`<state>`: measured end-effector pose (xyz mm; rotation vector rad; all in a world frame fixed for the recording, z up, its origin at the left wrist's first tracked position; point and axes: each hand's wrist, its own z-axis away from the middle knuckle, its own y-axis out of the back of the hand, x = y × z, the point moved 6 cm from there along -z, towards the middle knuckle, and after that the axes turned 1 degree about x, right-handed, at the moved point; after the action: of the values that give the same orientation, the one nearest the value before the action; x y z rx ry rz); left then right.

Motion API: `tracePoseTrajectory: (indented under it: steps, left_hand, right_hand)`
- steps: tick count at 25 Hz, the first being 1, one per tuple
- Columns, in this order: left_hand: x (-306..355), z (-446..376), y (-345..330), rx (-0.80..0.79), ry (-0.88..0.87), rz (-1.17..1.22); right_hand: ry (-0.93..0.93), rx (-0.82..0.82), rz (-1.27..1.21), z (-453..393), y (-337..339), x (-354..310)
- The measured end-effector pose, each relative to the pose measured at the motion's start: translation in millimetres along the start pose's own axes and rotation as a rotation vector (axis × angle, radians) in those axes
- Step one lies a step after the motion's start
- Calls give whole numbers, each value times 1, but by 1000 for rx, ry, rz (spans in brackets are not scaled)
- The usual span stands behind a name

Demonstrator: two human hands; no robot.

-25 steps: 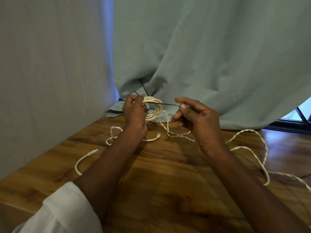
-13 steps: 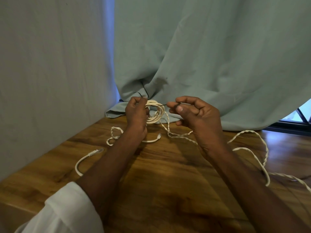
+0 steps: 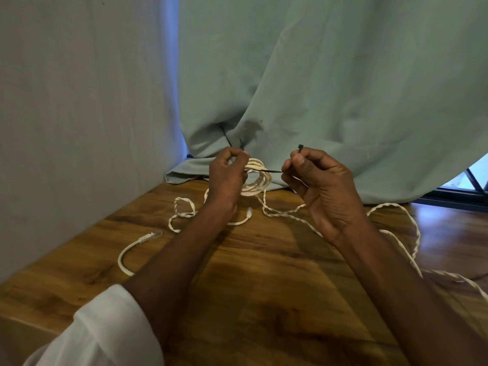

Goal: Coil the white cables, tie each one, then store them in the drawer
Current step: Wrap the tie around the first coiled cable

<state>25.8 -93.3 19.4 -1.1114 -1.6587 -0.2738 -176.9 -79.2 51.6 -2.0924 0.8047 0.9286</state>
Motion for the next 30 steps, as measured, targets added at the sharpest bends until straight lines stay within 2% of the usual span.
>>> tracePoseTrajectory:
  steps: [3, 9, 18, 27, 30]
  left_hand:
    - [2, 2, -5, -36, -37, -36]
    - [4, 15, -18, -84, -87, -87]
    - [5, 23, -25, -124, -96, -105]
    - [5, 28, -26, -116, -139, -130]
    - [6, 28, -24, -108, -156, -152]
  right_hand:
    - [-43, -4, -23, 2, -1, 0]
    - [-126, 57, 110, 4, 4, 4]
    - [-248, -165, 222, 10, -3, 4]
    - [-249, -248, 267, 8, 2, 0]
    - [-236, -206, 240, 7, 3, 0]
